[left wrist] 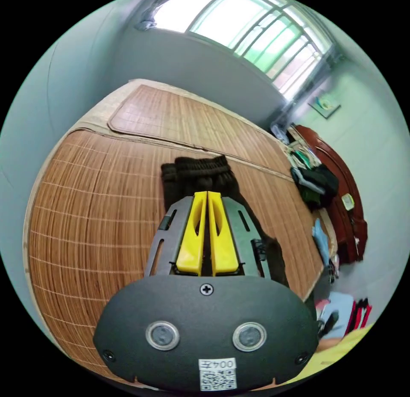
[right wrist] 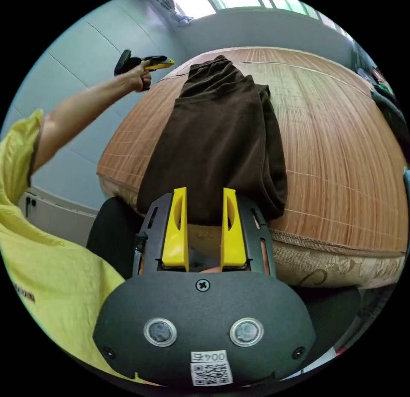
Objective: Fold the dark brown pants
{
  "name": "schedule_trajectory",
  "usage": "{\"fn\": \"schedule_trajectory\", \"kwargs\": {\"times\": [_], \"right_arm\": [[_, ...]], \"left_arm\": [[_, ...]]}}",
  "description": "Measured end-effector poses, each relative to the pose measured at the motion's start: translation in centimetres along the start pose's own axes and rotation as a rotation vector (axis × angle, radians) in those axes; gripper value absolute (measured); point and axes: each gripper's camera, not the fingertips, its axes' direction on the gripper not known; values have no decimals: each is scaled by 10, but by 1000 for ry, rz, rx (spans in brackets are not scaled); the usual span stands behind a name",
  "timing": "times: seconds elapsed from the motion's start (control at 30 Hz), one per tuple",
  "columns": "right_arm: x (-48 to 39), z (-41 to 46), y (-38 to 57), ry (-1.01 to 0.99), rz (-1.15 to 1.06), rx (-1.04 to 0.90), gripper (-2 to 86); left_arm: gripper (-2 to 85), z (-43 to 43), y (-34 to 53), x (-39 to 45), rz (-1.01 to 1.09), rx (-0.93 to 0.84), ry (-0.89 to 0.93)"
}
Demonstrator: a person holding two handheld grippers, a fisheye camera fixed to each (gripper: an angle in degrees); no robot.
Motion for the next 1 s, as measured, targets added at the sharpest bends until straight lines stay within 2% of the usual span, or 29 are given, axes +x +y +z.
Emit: {"fn": "schedule_trajectory", "kwargs": {"times": [0.07, 0.27, 0.43, 0.57, 1.0], "right_arm": [[37, -25, 14, -147, 26, 4, 121], [90, -85, 52, -167, -31, 91, 124], [130, -95, 27, -266, -40, 59, 135], [150, -86, -9, -238, -39, 1, 140], [180, -57, -43, -374, -21, -203, 132]], "left_arm": [[22, -29, 62, 6, 94, -22, 134], [47, -93, 278, 44, 147, -76, 314], [81, -100, 385, 85, 185, -155, 248], [93, -96, 406, 107, 232, -158, 197], [122, -59, 389, 106, 236, -243, 294]]}}
